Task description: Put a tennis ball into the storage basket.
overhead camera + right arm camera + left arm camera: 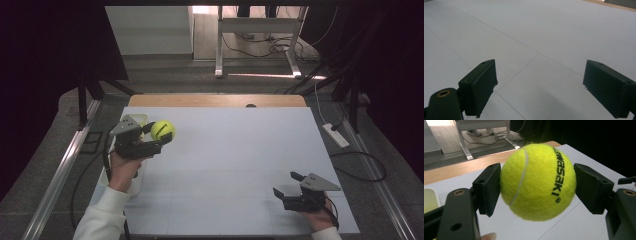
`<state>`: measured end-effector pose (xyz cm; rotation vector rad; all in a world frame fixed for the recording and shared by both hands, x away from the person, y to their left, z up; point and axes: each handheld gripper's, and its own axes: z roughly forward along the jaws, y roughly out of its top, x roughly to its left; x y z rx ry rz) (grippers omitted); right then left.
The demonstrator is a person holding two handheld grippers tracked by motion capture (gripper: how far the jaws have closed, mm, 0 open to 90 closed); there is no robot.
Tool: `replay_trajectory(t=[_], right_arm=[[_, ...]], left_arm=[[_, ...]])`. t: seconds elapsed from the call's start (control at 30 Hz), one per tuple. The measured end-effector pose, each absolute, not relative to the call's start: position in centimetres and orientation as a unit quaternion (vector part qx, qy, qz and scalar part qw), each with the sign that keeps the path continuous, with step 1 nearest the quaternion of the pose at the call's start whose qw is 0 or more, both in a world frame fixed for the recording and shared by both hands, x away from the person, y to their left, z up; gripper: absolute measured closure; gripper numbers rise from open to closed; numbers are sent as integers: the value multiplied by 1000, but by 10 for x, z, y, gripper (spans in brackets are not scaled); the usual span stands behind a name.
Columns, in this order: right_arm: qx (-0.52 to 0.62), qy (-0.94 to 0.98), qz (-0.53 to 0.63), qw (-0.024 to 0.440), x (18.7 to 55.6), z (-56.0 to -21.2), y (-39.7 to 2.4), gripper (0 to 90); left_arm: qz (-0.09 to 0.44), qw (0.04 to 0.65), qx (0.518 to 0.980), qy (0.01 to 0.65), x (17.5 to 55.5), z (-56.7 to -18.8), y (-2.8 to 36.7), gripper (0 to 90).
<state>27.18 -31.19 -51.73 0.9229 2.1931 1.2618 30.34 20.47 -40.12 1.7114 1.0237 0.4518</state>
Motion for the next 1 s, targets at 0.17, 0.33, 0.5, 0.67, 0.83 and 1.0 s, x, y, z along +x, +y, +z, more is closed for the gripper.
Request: replay_trajectory(t=[0.17, 0.33, 0.5, 0.67, 0.83, 1.0], right_arm=[[334, 795, 455, 223, 272, -517, -312, 116], [335, 794, 456, 222, 272, -517, -312, 116], [334, 794, 456, 223, 272, -517, -312, 116], [335, 794, 456, 223, 272, -517, -312, 116], [335, 794, 456, 224, 272, -517, -312, 116], [335, 794, 454, 225, 272, -517, -312, 116]], left_arm=[[193, 521, 710, 432, 303, -401, 210, 267], [195, 519, 707, 438, 304, -401, 215, 267], [198, 517, 705, 443, 305, -402, 218, 267], [203, 511, 703, 450, 306, -403, 223, 267], [205, 510, 699, 457, 307, -404, 228, 266], [208, 507, 695, 465, 307, -405, 234, 267]])
